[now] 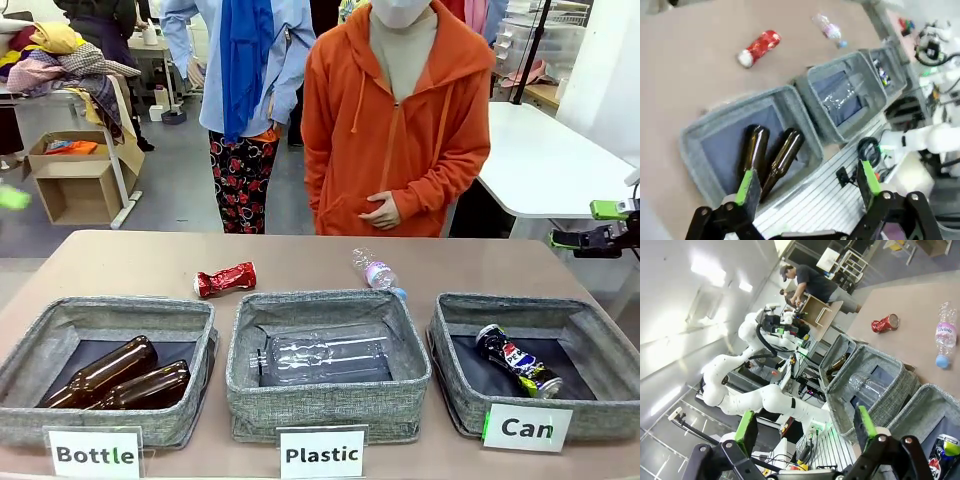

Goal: Sort the can waste into the basket.
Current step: Pick up the can waste from the table and place it in the right Fabric basket.

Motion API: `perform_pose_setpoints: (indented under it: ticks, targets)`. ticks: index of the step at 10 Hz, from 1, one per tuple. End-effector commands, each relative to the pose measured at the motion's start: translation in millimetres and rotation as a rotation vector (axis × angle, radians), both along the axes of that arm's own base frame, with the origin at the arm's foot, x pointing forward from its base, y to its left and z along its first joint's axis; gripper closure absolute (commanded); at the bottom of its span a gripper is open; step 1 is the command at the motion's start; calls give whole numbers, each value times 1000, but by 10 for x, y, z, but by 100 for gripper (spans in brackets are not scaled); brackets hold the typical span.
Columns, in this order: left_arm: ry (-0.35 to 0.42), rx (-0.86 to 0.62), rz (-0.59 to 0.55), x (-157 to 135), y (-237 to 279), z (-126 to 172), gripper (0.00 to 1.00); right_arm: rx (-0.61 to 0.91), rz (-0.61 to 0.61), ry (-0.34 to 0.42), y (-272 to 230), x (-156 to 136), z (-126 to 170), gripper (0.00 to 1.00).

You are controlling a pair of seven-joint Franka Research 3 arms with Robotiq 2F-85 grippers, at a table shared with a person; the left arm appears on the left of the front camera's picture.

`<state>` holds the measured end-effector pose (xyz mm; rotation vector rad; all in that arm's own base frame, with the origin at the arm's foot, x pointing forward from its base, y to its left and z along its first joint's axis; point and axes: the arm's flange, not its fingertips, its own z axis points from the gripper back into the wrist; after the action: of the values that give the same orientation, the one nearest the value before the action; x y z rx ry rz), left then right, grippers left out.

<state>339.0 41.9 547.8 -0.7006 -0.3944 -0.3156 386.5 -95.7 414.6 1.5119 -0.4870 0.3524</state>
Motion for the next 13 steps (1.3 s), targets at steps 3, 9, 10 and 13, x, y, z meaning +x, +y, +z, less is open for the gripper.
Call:
perform_pose_setpoints:
  ticks: [3,9,10,13]
  targets:
    - [-120,379,-328,802,-1616,-103,0,6,4,-13,4,-37,15,0]
    - [-396,589,-510,1165,-2584,-553,0,6,4,-13,4,-37,15,0]
    - [-396,589,-510,1165,-2584,-553,0,6,4,-13,4,-37,15,0]
    - [-413,585,-509,1234,-2571,-620,0,6,4,-13,4,-37,15,0]
